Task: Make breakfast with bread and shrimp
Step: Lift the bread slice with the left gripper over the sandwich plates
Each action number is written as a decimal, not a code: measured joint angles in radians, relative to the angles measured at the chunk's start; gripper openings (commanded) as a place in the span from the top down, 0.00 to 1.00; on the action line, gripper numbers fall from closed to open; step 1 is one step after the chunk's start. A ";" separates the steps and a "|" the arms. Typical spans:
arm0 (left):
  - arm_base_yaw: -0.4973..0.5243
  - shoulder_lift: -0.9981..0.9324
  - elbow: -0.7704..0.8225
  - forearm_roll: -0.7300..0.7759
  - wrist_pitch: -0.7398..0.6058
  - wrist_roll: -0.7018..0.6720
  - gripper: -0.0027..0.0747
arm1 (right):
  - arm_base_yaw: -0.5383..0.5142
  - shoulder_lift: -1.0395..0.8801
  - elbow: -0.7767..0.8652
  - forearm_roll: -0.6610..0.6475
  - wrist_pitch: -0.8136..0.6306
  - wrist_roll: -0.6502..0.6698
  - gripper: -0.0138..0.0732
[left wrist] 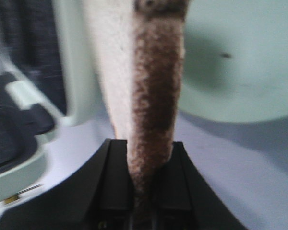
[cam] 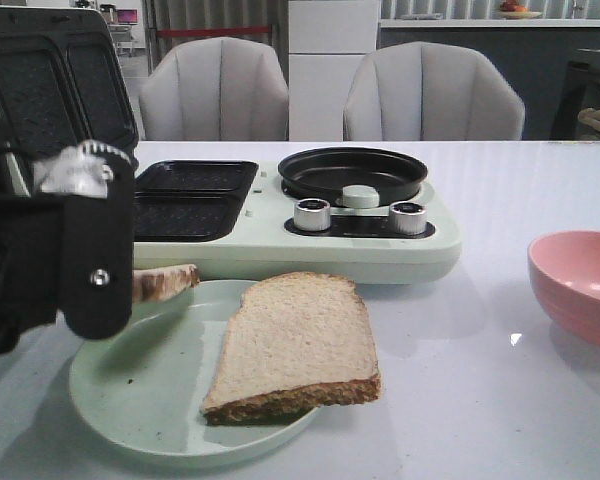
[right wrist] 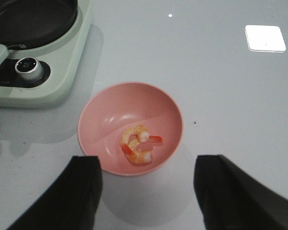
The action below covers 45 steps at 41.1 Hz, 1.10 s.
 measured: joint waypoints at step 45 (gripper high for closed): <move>0.390 0.338 -0.680 0.202 -0.222 0.104 0.84 | 0.000 0.000 0.000 -0.001 0.000 0.000 0.24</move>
